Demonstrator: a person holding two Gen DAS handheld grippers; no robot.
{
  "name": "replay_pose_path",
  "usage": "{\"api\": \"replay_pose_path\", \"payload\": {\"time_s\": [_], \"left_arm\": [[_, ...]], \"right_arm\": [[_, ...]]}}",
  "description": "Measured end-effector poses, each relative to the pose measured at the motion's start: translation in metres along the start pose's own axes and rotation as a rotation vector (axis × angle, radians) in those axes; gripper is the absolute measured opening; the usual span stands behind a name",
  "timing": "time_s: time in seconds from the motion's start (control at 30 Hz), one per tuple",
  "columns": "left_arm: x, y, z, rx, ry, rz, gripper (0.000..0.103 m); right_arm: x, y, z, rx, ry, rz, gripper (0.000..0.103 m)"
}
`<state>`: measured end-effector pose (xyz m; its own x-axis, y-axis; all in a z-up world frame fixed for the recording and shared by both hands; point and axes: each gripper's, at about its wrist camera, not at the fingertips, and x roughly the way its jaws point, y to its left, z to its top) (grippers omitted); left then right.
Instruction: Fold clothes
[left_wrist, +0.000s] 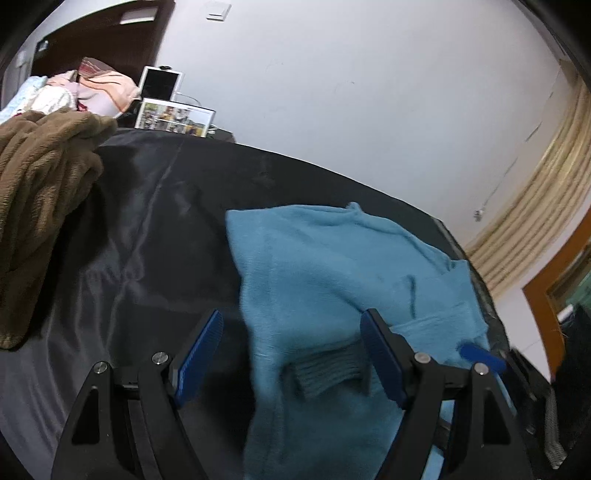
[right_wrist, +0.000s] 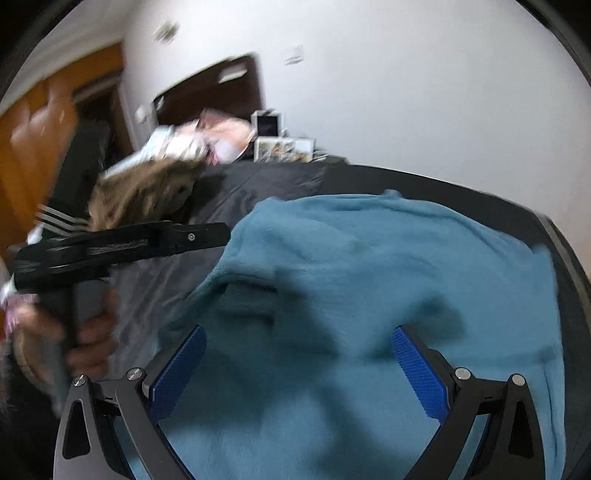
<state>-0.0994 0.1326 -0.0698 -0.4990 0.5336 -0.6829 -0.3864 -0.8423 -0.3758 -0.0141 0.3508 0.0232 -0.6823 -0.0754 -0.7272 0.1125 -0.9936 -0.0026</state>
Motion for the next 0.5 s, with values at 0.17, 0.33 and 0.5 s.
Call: {"api": "replay_pose_path", "payload": {"time_s": [0.17, 0.33, 0.5], "left_arm": [[0.009, 0.001, -0.005, 0.024, 0.02, 0.032, 0.08], [0.019, -0.013, -0.014, 0.097, 0.047, 0.041, 0.08], [0.022, -0.03, -0.023, 0.205, 0.035, 0.107, 0.08]], "right_arm": [[0.032, -0.055, -0.005, 0.093, 0.046, -0.212, 0.102], [-0.004, -0.153, -0.039, 0.428, -0.011, -0.37, 0.102], [-0.042, -0.184, -0.064, 0.508, -0.083, -0.378, 0.102]]}}
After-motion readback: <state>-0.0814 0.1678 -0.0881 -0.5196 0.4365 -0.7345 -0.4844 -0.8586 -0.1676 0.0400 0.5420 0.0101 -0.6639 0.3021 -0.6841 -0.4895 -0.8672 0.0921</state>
